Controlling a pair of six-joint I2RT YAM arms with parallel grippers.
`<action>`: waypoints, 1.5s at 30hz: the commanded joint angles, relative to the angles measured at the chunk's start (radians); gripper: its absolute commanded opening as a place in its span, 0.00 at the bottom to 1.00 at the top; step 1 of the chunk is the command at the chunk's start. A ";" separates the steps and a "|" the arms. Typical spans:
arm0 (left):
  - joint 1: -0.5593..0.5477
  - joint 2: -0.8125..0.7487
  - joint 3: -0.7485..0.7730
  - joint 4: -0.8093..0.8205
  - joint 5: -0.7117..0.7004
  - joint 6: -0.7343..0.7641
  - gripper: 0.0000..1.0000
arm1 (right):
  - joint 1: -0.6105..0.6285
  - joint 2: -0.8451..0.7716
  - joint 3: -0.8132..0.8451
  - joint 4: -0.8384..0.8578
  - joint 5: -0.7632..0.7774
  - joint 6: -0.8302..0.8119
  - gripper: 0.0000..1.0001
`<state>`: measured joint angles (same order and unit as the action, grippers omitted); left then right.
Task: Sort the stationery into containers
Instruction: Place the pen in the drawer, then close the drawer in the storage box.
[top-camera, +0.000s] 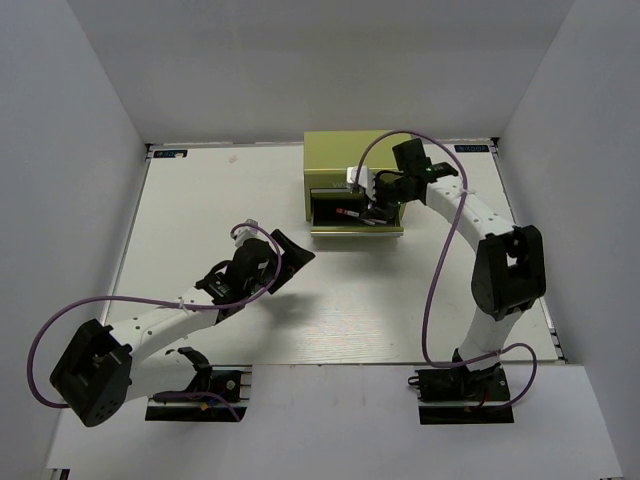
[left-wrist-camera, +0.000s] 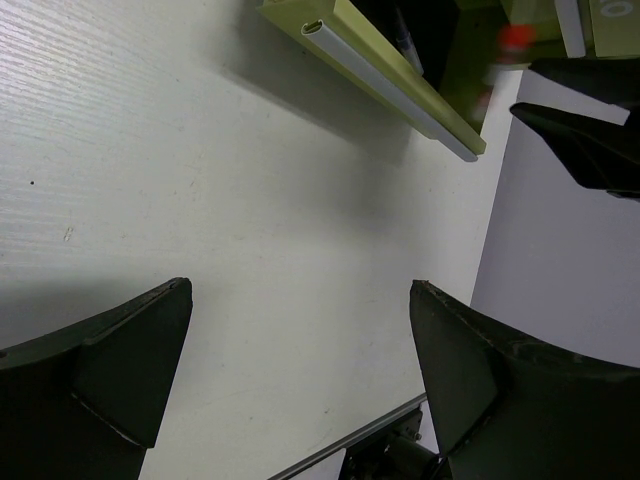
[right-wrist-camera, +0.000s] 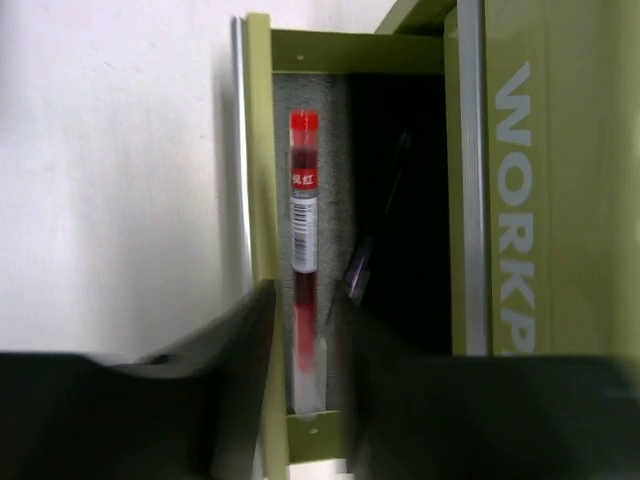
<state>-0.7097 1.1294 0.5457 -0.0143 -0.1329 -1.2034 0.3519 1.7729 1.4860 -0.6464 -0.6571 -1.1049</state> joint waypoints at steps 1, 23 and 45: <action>0.004 -0.020 0.036 0.013 0.010 0.016 1.00 | 0.013 0.017 0.023 0.114 0.060 0.080 0.40; 0.004 -0.051 0.017 0.004 -0.008 0.016 1.00 | 0.102 0.053 -0.015 -0.265 -0.061 -0.310 0.00; 0.004 -0.131 -0.012 -0.035 -0.036 0.025 1.00 | 0.187 0.072 -0.251 0.680 0.683 0.212 0.00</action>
<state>-0.7097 1.0290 0.5449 -0.0410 -0.1501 -1.1927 0.5388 1.8339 1.2076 -0.1333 -0.0959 -0.9169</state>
